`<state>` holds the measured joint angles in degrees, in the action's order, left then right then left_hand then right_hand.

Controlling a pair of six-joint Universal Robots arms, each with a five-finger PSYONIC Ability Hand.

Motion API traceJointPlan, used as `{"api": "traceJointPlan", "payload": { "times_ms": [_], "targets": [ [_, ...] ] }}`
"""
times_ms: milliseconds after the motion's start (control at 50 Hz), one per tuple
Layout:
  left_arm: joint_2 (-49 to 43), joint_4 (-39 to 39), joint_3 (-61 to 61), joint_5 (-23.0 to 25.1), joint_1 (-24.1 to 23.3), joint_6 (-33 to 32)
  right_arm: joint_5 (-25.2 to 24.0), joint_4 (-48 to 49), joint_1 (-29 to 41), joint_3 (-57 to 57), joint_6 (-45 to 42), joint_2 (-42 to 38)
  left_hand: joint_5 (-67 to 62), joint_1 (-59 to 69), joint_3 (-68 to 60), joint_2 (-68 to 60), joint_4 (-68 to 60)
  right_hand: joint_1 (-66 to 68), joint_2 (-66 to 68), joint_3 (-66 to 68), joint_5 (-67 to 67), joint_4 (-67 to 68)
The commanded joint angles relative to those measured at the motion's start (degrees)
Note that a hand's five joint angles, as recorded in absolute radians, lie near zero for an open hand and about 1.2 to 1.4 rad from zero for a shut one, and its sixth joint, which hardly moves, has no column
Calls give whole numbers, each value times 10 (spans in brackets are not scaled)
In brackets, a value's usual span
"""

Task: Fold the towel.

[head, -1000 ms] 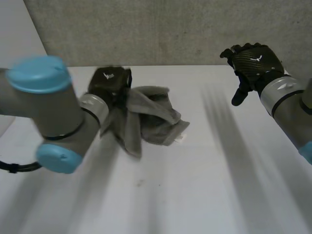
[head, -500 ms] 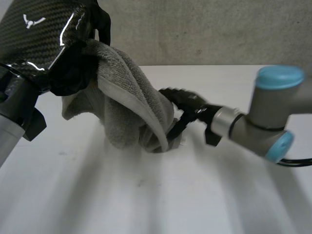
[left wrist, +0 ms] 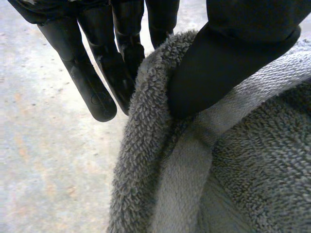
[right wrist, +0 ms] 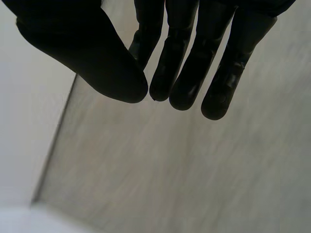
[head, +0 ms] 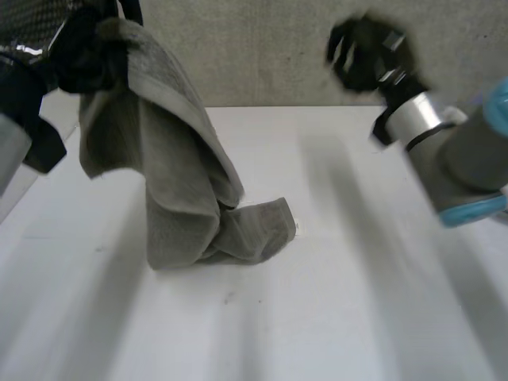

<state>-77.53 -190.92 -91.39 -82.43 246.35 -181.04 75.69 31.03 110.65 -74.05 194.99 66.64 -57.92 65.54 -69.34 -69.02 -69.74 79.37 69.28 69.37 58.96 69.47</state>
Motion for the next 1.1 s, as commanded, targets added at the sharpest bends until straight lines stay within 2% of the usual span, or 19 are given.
{"api": "traceJointPlan", "payload": {
  "times_ms": [20, 80, 100, 120, 140, 160, 240, 280, 440, 660, 700, 720, 760, 780, 800, 880, 980, 1020, 1100],
  "targets": [
    [-76, -18, 65, -1, 7, 39, -9, 41, -25, -57, -3, 103, -121, 145, -107, -110, -103, 6, 107, 106, 110, 105],
    [-83, -13, 69, -1, -5, 56, -34, -28, -24, -57, -2, 94, -121, 145, -107, -110, -103, 6, 107, 106, 110, 105],
    [-83, -10, 68, 0, -11, 60, -49, -61, -23, -52, -2, 76, -121, 145, -107, -110, -103, -165, -64, -65, -61, -66],
    [-83, -10, 68, 0, -11, 61, -49, -62, -23, -52, -2, 75, -121, 145, -107, -110, -103, -166, -65, -66, -62, -67],
    [-79, -5, 65, 0, -14, 62, -62, -89, -23, -45, -3, 46, -121, 145, -107, -110, -103, -456, -355, -356, -352, -357],
    [-74, 0, 61, 0, -16, 62, -73, -117, -23, -30, -3, 14, -121, 145, -107, -110, -103, -582, -481, -482, -478, -483],
    [-55, 14, 57, 1, -21, 62, -105, -164, -23, 7, 1, -49, -121, 145, -107, -110, -103, -592, -491, -492, -488, -493],
    [-41, 24, 57, 1, -27, 62, -147, -200, -19, 43, 16, -102, -121, 145, -107, -110, -103, -584, -483, -484, -479, -485],
    [18, 65, 55, 1, -49, 62, -240, -218, 29, 109, 66, -184, -121, 145, -107, -110, -103, -567, -466, -467, -463, -468],
    [68, 92, 25, 1, -60, 62, -302, -218, 89, 138, 94, -251, -121, 145, -107, -110, -103, -521, -420, -421, -417, -422],
    [69, 92, 18, 1, -59, 61, -315, -216, 105, 147, 106, -266, -121, 145, -107, -110, -103, -409, -308, -309, -305, -310],
    [69, 92, 18, 1, -59, 61, -315, -216, 105, 147, 106, -266, -121, 145, -107, -110, -103, -409, -308, -309, -305, -310],
    [69, 92, 16, 1, -58, 61, -313, -215, 109, 159, 116, -272, -121, 145, -107, -110, -103, -134, -33, -34, -30, -35],
    [67, 91, 12, 2, -56, 59, -313, -215, 109, 160, 116, -272, -121, 145, -107, -110, -103, -133, -32, -33, -29, -34],
    [64, 89, 10, 2, -54, 58, -308, -214, 109, 167, 118, -271, -121, 145, -107, -110, -103, 5, 106, 105, 109, 104],
    [57, 87, 9, 2, -48, 57, -295, -211, 102, 185, 119, -259, -121, 145, -107, -110, -103, 6, 107, 106, 110, 105],
    [51, 76, 24, 3, -26, 55, -219, -193, 35, 191, 115, -193, -121, 145, -107, -110, -103, 6, 107, 106, 110, 105],
    [25, 52, 51, 3, -3, 59, -159, -153, -1, 176, 115, -135, -121, 145, -107, -110, -103, 6, 107, 106, 110, 105],
    [-3, 28, 81, 2, 13, 63, -107, -80, -24, 129, 114, -54, -121, 145, -107, -110, -103, 6, 107, 106, 110, 105]
  ]
}}
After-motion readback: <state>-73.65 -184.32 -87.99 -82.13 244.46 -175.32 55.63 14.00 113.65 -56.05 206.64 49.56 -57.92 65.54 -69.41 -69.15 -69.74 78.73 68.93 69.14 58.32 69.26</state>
